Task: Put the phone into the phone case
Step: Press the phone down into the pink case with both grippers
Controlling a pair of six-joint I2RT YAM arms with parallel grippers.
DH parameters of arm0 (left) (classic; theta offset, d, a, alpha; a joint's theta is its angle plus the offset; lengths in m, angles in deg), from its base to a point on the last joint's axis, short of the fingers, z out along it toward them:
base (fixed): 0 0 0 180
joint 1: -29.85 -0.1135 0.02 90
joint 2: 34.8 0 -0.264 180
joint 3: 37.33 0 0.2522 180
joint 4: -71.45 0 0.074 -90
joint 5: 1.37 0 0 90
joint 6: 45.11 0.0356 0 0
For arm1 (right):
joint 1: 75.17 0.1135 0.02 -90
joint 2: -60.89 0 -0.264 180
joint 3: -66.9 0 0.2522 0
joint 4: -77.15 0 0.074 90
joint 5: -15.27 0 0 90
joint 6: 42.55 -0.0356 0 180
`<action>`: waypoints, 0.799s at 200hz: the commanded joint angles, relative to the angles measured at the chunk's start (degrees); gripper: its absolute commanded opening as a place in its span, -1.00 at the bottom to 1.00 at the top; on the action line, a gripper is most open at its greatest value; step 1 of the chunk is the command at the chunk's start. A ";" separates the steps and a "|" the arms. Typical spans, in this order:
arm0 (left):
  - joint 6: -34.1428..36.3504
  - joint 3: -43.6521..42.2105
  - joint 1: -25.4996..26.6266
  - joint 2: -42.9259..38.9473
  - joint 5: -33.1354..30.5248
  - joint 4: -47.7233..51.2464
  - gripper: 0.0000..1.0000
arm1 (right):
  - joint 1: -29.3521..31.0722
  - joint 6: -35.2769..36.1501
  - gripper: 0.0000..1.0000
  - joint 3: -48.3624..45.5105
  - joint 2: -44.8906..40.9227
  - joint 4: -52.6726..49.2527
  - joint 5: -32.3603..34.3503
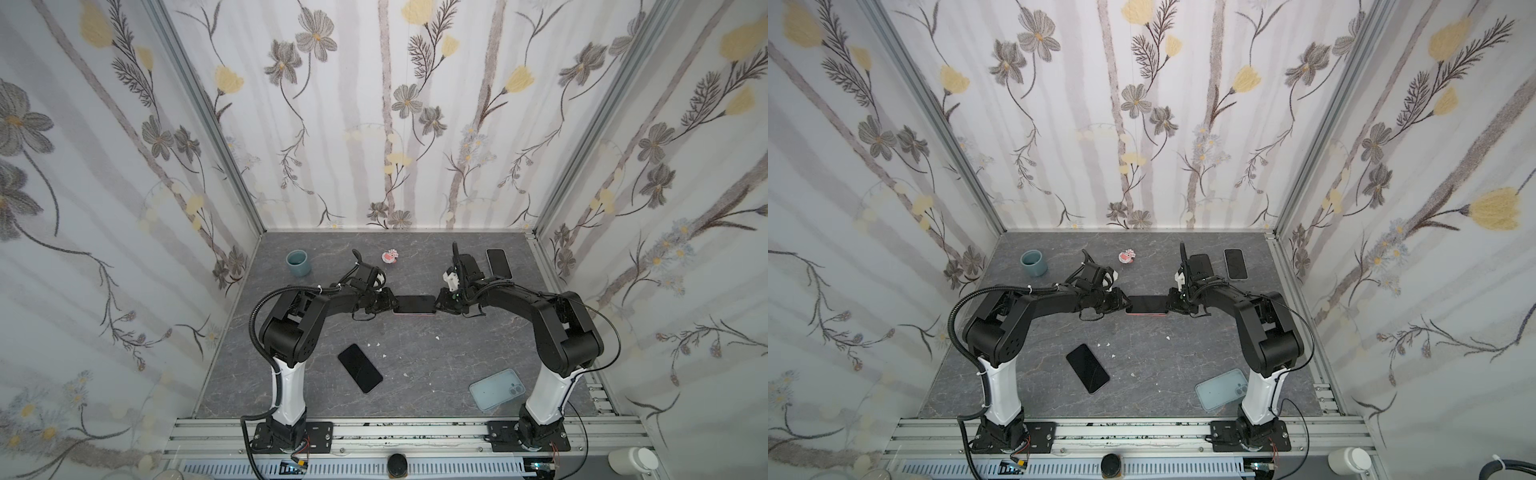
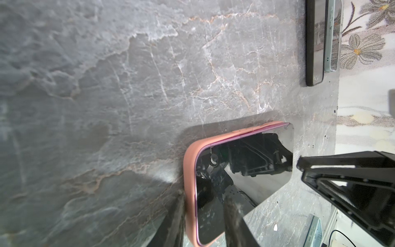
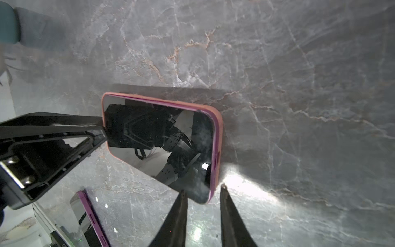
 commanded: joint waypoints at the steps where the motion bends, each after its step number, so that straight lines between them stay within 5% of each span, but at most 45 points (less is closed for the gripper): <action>1: 0.87 -0.11 0.18 0.54 -0.50 3.80 -0.33 | 0.04 1.07 -0.57 0.62 0.80 -0.42 0.25; 39: 0.58 -0.42 0.31 0.90 -0.19 3.65 -0.34 | 0.16 1.52 -0.90 0.62 2.03 0.26 -1.76; 160: 0.45 -1.71 1.73 0.55 -0.23 3.20 -0.34 | 2.16 4.44 -0.86 1.38 5.70 -5.91 3.55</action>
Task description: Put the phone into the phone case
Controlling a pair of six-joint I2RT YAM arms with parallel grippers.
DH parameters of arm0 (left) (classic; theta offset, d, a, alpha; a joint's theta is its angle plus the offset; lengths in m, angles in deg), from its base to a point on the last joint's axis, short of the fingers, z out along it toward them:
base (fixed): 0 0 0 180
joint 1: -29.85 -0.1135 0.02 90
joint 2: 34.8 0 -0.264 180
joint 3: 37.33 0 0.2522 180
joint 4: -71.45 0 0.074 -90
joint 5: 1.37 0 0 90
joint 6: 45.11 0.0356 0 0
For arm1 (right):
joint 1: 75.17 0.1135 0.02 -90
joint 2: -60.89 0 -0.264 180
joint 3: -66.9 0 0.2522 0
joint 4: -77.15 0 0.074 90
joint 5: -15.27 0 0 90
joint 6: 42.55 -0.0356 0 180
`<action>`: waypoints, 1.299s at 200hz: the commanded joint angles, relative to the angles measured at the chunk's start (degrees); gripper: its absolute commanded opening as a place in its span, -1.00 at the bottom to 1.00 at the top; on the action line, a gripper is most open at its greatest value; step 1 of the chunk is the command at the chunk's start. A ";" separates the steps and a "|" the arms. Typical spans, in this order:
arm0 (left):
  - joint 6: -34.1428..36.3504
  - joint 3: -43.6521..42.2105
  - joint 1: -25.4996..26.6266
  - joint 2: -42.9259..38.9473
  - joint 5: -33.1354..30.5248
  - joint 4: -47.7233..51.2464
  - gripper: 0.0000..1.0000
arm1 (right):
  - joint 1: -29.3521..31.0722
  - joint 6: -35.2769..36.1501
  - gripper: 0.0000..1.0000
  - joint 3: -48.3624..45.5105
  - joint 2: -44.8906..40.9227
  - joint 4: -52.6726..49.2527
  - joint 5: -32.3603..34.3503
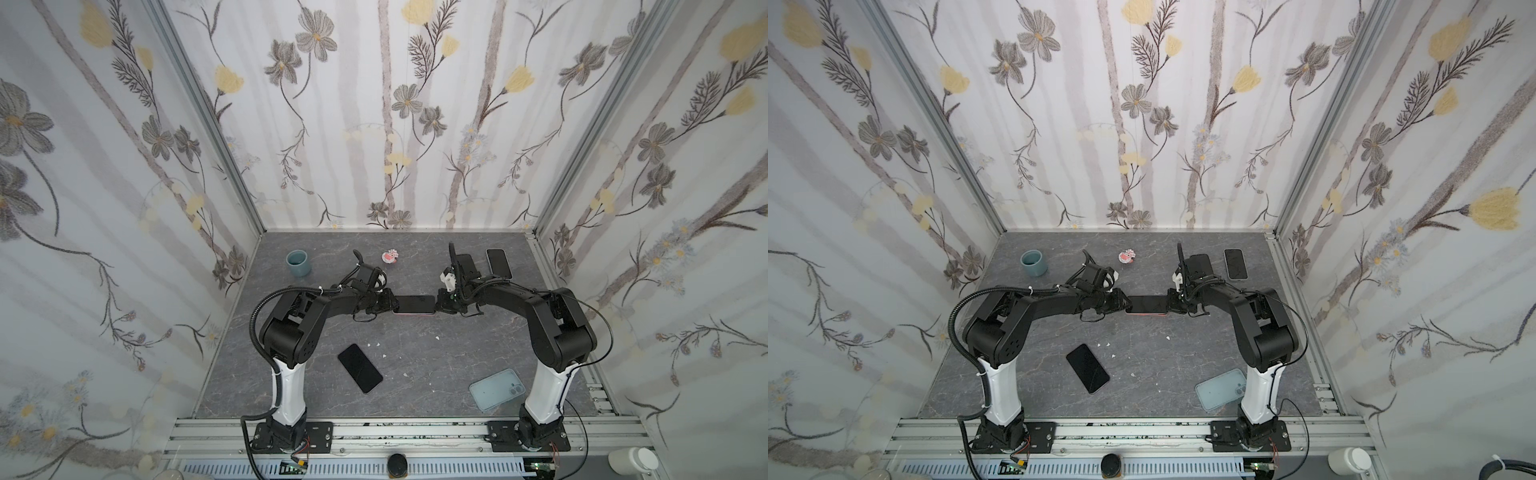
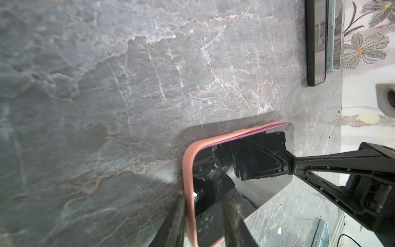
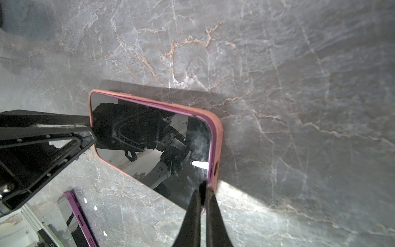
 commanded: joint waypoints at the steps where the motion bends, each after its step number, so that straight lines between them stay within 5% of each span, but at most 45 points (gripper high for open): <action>1: 0.31 -0.70 0.85 0.70 1.21 4.72 -0.34 | 1.23 1.74 -0.86 -0.37 2.15 -5.47 3.08; 50: 0.45 -1.11 0.86 0.53 1.03 4.89 -0.34 | 3.01 2.75 -0.81 -0.51 3.24 -9.03 8.33; 166: 0.79 -1.81 0.83 -2.02 -0.46 4.84 -0.35 | 3.87 1.58 -0.82 3.00 0.84 -10.84 9.05; 260: 0.42 -1.52 0.69 -4.27 -2.88 4.37 -0.34 | 4.05 1.16 -0.41 8.00 -5.46 -14.52 11.55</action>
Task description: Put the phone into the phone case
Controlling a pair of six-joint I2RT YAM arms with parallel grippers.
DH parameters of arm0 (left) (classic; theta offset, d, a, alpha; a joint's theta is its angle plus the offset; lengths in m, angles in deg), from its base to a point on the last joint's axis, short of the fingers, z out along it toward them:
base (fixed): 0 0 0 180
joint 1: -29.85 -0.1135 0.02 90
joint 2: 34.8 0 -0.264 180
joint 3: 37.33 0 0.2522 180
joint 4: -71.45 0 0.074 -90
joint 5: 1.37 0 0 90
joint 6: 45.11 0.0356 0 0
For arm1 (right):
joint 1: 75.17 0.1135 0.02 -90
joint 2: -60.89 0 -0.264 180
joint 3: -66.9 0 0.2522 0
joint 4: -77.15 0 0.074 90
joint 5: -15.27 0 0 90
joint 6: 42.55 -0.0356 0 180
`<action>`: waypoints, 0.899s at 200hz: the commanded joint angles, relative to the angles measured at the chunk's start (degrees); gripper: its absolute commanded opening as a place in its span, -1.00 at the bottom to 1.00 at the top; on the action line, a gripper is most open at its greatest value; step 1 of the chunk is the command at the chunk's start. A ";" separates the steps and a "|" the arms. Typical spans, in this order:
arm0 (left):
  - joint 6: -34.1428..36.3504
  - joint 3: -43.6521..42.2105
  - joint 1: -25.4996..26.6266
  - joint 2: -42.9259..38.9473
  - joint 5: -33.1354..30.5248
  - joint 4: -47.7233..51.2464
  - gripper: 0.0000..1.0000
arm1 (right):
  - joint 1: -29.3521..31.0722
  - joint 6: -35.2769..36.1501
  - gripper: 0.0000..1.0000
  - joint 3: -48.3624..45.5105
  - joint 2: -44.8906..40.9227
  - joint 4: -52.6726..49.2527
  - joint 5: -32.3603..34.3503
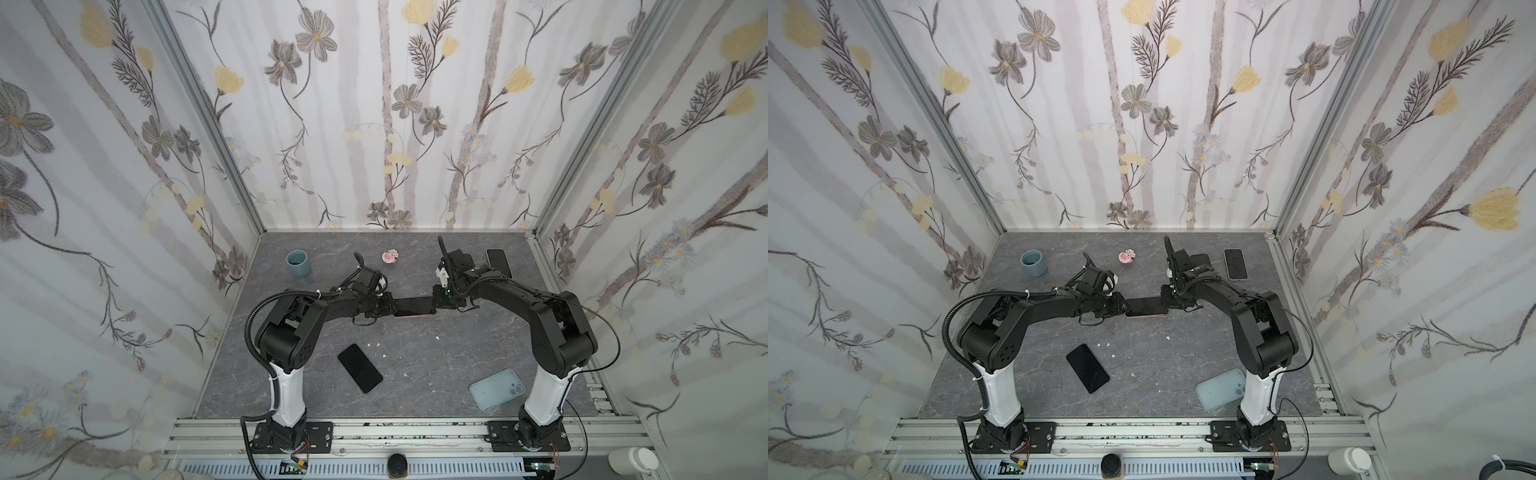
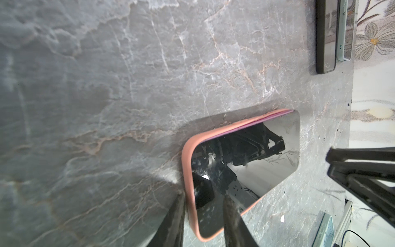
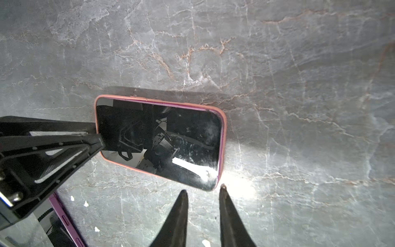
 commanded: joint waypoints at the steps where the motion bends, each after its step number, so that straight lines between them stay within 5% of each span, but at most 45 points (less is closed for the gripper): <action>1: 0.37 0.35 -0.14 -1.01 -0.85 1.22 -0.34 | 0.01 -0.13 -0.41 0.16 -1.71 -1.85 0.80; 180: 2.19 2.47 -0.10 1.23 0.02 5.35 -0.33 | -2.63 -0.39 -0.67 -6.36 3.18 7.10 -6.13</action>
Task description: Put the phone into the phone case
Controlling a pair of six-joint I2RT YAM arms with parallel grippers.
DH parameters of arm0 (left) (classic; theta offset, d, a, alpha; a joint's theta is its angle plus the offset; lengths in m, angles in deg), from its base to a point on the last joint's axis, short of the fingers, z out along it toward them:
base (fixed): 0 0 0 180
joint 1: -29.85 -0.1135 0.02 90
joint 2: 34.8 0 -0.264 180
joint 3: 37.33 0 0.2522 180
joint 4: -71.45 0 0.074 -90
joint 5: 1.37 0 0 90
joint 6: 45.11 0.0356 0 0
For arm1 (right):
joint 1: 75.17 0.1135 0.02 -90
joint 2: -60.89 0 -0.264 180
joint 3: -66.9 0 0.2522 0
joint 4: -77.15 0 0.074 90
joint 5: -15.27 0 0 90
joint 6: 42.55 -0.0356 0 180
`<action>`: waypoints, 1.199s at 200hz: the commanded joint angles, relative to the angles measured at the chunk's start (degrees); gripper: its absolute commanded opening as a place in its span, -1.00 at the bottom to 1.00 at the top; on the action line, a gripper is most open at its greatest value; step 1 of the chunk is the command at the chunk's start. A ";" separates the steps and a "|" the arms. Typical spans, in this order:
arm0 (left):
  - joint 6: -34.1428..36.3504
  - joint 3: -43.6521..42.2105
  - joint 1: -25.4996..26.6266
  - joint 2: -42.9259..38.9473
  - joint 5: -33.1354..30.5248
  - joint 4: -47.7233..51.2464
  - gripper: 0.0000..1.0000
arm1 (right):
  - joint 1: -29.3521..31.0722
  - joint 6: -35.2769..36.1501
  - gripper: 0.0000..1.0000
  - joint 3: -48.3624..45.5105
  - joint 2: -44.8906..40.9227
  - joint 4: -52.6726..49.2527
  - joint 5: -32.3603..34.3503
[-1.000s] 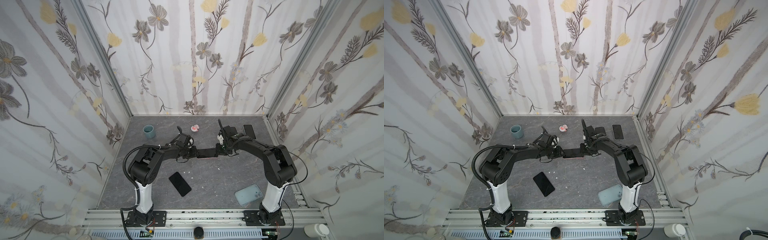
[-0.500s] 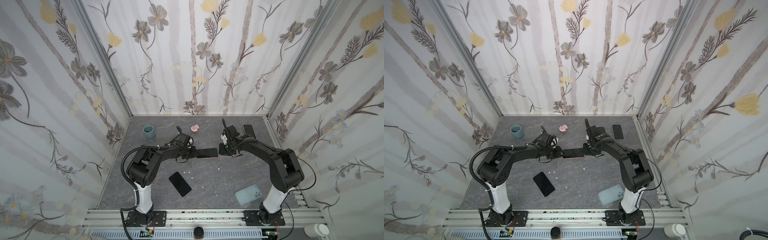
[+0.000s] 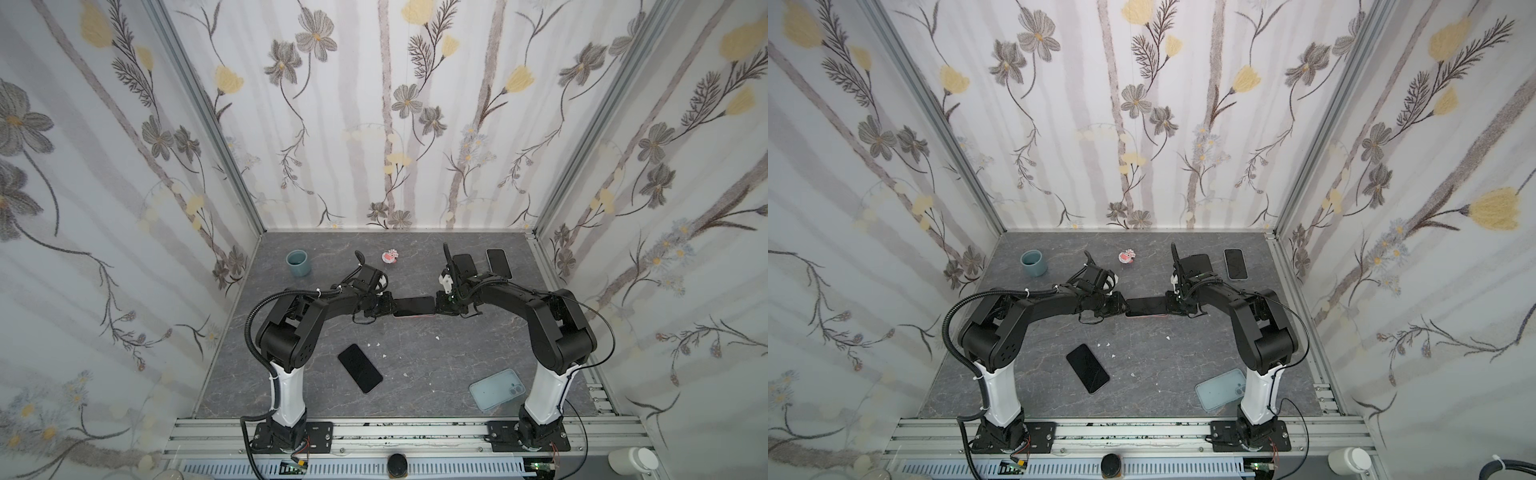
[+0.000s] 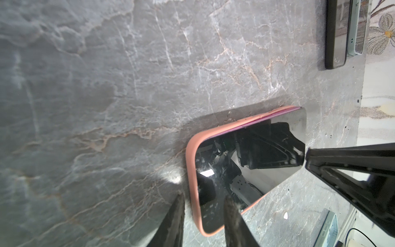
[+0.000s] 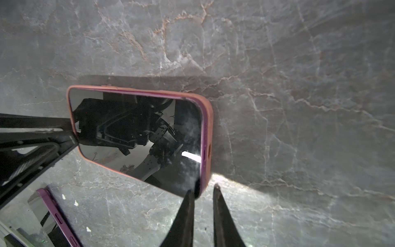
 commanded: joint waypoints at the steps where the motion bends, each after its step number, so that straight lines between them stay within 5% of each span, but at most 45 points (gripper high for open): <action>1: 0.69 0.18 -0.06 0.39 -0.12 1.39 -0.32 | -0.11 -0.17 -0.67 -0.58 0.99 0.82 0.15; 80: 0.52 0.60 -0.06 1.10 -0.14 1.42 -0.33 | -0.42 -0.35 -0.92 -3.28 3.38 0.08 3.57; 240: -0.02 0.43 -0.06 0.34 -0.93 1.00 -0.33 | -0.18 0.51 -0.79 -0.94 -0.96 -5.97 2.95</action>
